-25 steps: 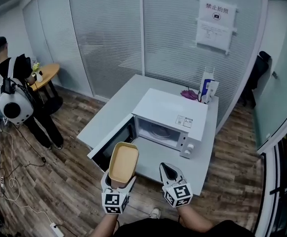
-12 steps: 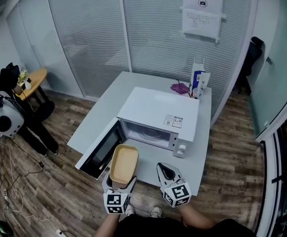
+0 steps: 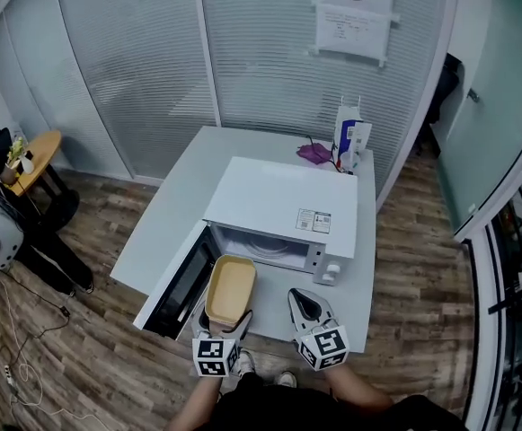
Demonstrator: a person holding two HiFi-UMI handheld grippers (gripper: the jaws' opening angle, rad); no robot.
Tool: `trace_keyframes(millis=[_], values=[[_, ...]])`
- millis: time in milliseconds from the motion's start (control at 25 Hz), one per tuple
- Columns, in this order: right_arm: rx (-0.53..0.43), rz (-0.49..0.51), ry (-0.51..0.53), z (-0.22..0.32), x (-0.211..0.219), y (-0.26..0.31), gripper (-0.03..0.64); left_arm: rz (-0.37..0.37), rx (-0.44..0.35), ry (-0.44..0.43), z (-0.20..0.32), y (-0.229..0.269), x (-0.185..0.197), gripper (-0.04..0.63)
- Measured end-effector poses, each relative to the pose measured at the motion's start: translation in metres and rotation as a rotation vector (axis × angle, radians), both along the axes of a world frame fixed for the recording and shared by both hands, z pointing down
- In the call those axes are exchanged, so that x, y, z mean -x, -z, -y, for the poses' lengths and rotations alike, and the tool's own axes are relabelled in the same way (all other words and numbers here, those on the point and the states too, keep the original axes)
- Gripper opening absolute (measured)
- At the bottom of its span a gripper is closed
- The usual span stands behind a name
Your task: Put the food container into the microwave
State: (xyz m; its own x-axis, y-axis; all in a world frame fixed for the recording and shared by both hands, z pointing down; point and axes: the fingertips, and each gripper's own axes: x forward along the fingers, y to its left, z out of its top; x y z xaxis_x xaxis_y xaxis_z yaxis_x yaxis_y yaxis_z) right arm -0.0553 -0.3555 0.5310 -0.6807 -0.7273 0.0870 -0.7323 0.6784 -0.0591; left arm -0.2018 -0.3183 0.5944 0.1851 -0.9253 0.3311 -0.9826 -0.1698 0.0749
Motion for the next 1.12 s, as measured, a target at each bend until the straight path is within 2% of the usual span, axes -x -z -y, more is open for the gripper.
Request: trace_keyframes(millis=[280,640,840,1120], values=[[-0.008,-0.053,-0.067,0.024,0.020,-0.006,0.008,0.016,0.047,-0.080,0.034,-0.024,0.016,0.486],[0.007,-0.146,-0.153,0.041,0.032,-0.035,0.008,0.025,0.055,-0.204,0.069,-0.043,0.014,0.486],[0.038,-0.164,-0.223,0.039,0.024,-0.050,0.008,0.041,0.060,-0.245,0.073,-0.053,0.002,0.486],[0.053,-0.171,-0.226,0.052,0.009,-0.054,0.008,0.034,0.063,-0.246,0.095,-0.057,-0.016,0.486]])
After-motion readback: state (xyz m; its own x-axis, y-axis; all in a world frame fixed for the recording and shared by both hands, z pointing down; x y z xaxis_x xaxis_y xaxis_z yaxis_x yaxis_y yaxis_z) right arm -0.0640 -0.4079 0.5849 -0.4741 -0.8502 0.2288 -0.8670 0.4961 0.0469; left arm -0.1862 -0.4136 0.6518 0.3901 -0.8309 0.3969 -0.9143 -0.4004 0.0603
